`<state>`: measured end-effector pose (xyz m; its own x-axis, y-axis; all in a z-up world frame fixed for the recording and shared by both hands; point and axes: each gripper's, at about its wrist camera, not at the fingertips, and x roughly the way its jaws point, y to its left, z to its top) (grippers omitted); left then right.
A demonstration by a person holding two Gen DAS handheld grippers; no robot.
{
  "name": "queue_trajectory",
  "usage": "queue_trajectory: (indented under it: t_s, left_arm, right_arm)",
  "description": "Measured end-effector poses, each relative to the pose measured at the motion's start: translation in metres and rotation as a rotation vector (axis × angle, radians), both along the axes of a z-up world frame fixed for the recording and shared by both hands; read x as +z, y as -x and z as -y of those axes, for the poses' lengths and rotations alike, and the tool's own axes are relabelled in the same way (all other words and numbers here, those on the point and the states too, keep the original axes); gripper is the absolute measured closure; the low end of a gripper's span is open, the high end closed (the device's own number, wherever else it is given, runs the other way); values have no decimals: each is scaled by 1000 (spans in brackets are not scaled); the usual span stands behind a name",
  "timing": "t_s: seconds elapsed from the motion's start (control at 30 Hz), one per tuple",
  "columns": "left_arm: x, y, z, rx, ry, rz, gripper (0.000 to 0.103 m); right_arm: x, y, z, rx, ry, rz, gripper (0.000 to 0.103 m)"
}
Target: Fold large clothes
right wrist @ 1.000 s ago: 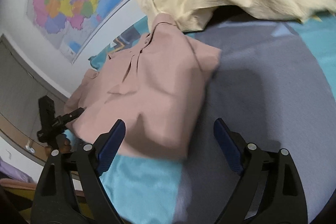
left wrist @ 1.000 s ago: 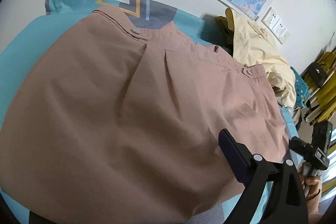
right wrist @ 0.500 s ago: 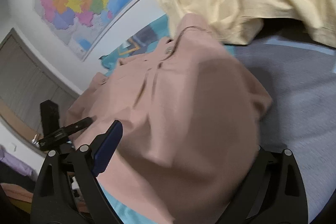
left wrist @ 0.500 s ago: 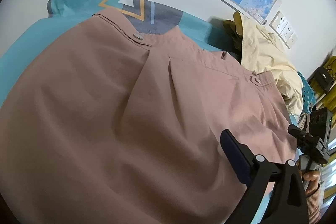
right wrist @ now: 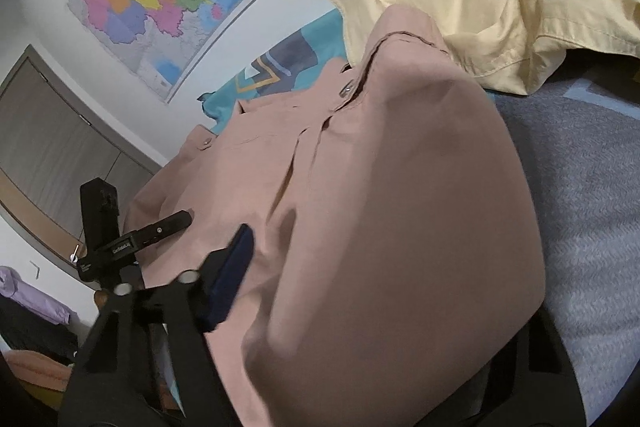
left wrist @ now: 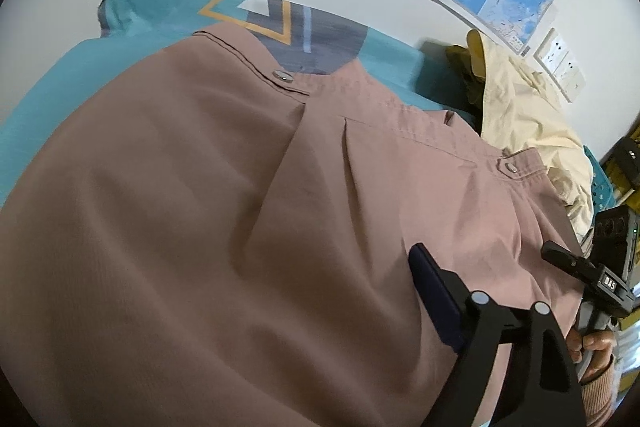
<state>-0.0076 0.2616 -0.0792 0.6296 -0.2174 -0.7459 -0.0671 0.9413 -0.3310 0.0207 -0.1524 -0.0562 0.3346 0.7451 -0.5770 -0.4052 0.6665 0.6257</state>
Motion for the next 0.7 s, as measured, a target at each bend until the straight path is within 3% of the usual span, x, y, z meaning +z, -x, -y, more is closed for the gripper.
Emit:
queue_trajectory:
  t_s: [0.07, 0.1, 0.23, 0.33, 0.47, 0.5, 0.57, 0.63, 0.7]
  left_arm:
    - [0, 1, 0, 4, -16, 1, 28]
    - [1, 1, 0, 8, -24, 1, 34]
    - [0, 1, -7, -5, 6, 7, 35]
    - [0, -3, -6, -33, 39, 9, 22]
    - [-1, -8, 3, -13, 2, 9, 21]
    - [0, -8, 4, -5, -12, 7, 23]
    - [1, -8, 4, 13, -26, 2, 34]
    - [2, -6, 1, 18, -19, 3, 52]
    - [6, -3, -1, 15, -16, 12, 62]
  right_arm:
    - [-5, -4, 0, 2, -12, -31, 68]
    - [-6, -5, 1, 3, -21, -42, 70]
    - [-6, -7, -1, 21, -16, -45, 70]
    - [-5, -9, -4, 29, -24, -48, 64]
    - [-3, -10, -14, 45, -6, -31, 58]
    - [-3, -10, -16, 44, 4, -29, 60]
    - [-5, -12, -17, 41, 16, -41, 79]
    - [-5, -12, -17, 43, -3, -45, 84]
    - [0, -9, -18, 53, -18, -32, 87]
